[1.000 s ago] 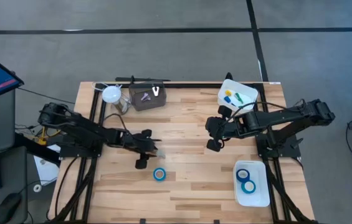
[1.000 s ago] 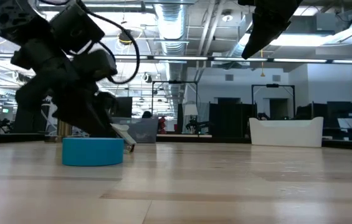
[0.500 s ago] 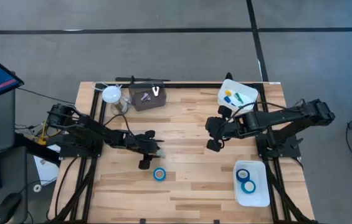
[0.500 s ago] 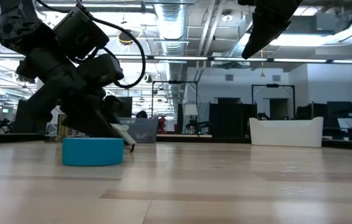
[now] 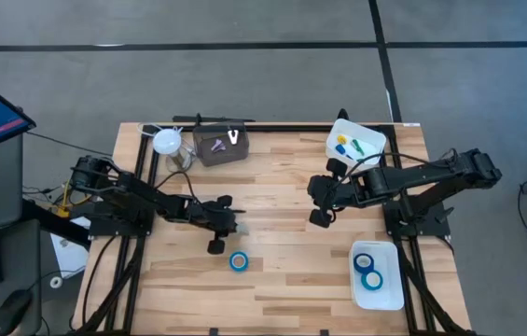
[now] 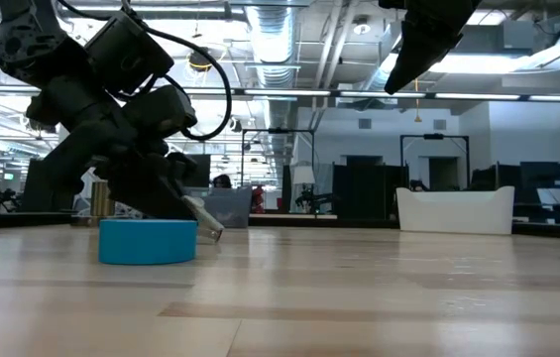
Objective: Pick and place Stapler, Stapler remover, tape
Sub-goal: Put the gray staple remover into the black bin, then put the light blue tape into the bottom white bin
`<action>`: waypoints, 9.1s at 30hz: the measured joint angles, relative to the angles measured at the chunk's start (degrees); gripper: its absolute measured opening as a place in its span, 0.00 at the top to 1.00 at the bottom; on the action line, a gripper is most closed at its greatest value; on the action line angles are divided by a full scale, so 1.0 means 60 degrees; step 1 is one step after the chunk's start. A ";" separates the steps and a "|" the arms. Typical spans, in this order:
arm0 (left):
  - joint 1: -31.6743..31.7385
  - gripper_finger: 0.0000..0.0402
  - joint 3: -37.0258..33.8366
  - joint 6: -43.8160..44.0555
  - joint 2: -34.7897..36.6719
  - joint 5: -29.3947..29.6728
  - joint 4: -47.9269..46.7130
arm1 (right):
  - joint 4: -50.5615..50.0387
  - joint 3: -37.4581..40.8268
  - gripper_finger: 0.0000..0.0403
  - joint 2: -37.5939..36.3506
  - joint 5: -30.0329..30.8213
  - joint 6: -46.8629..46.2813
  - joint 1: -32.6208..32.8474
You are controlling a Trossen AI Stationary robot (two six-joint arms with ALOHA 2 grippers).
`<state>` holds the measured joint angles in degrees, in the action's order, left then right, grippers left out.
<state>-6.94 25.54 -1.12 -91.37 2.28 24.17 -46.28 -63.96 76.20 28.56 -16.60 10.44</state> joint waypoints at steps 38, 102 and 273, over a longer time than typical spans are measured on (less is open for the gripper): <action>0.4601 0.98 -0.0007 -0.1279 0.4800 0.3946 0.0013 | -0.0007 0.0000 0.81 0.0000 0.0000 0.0000 0.0000; 0.7543 0.68 0.3694 -0.0504 -0.0149 0.1531 -0.4171 | -0.0004 0.0000 0.81 0.0000 0.0007 0.0007 -0.0011; 0.3038 0.96 -0.1242 0.0766 0.1585 -0.1419 0.7506 | 1.8265 0.2295 0.63 0.5488 -0.3526 0.2838 -0.1209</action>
<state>11.29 18.09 3.48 -81.87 -6.23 69.20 63.31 -50.19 109.13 7.40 0.43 3.18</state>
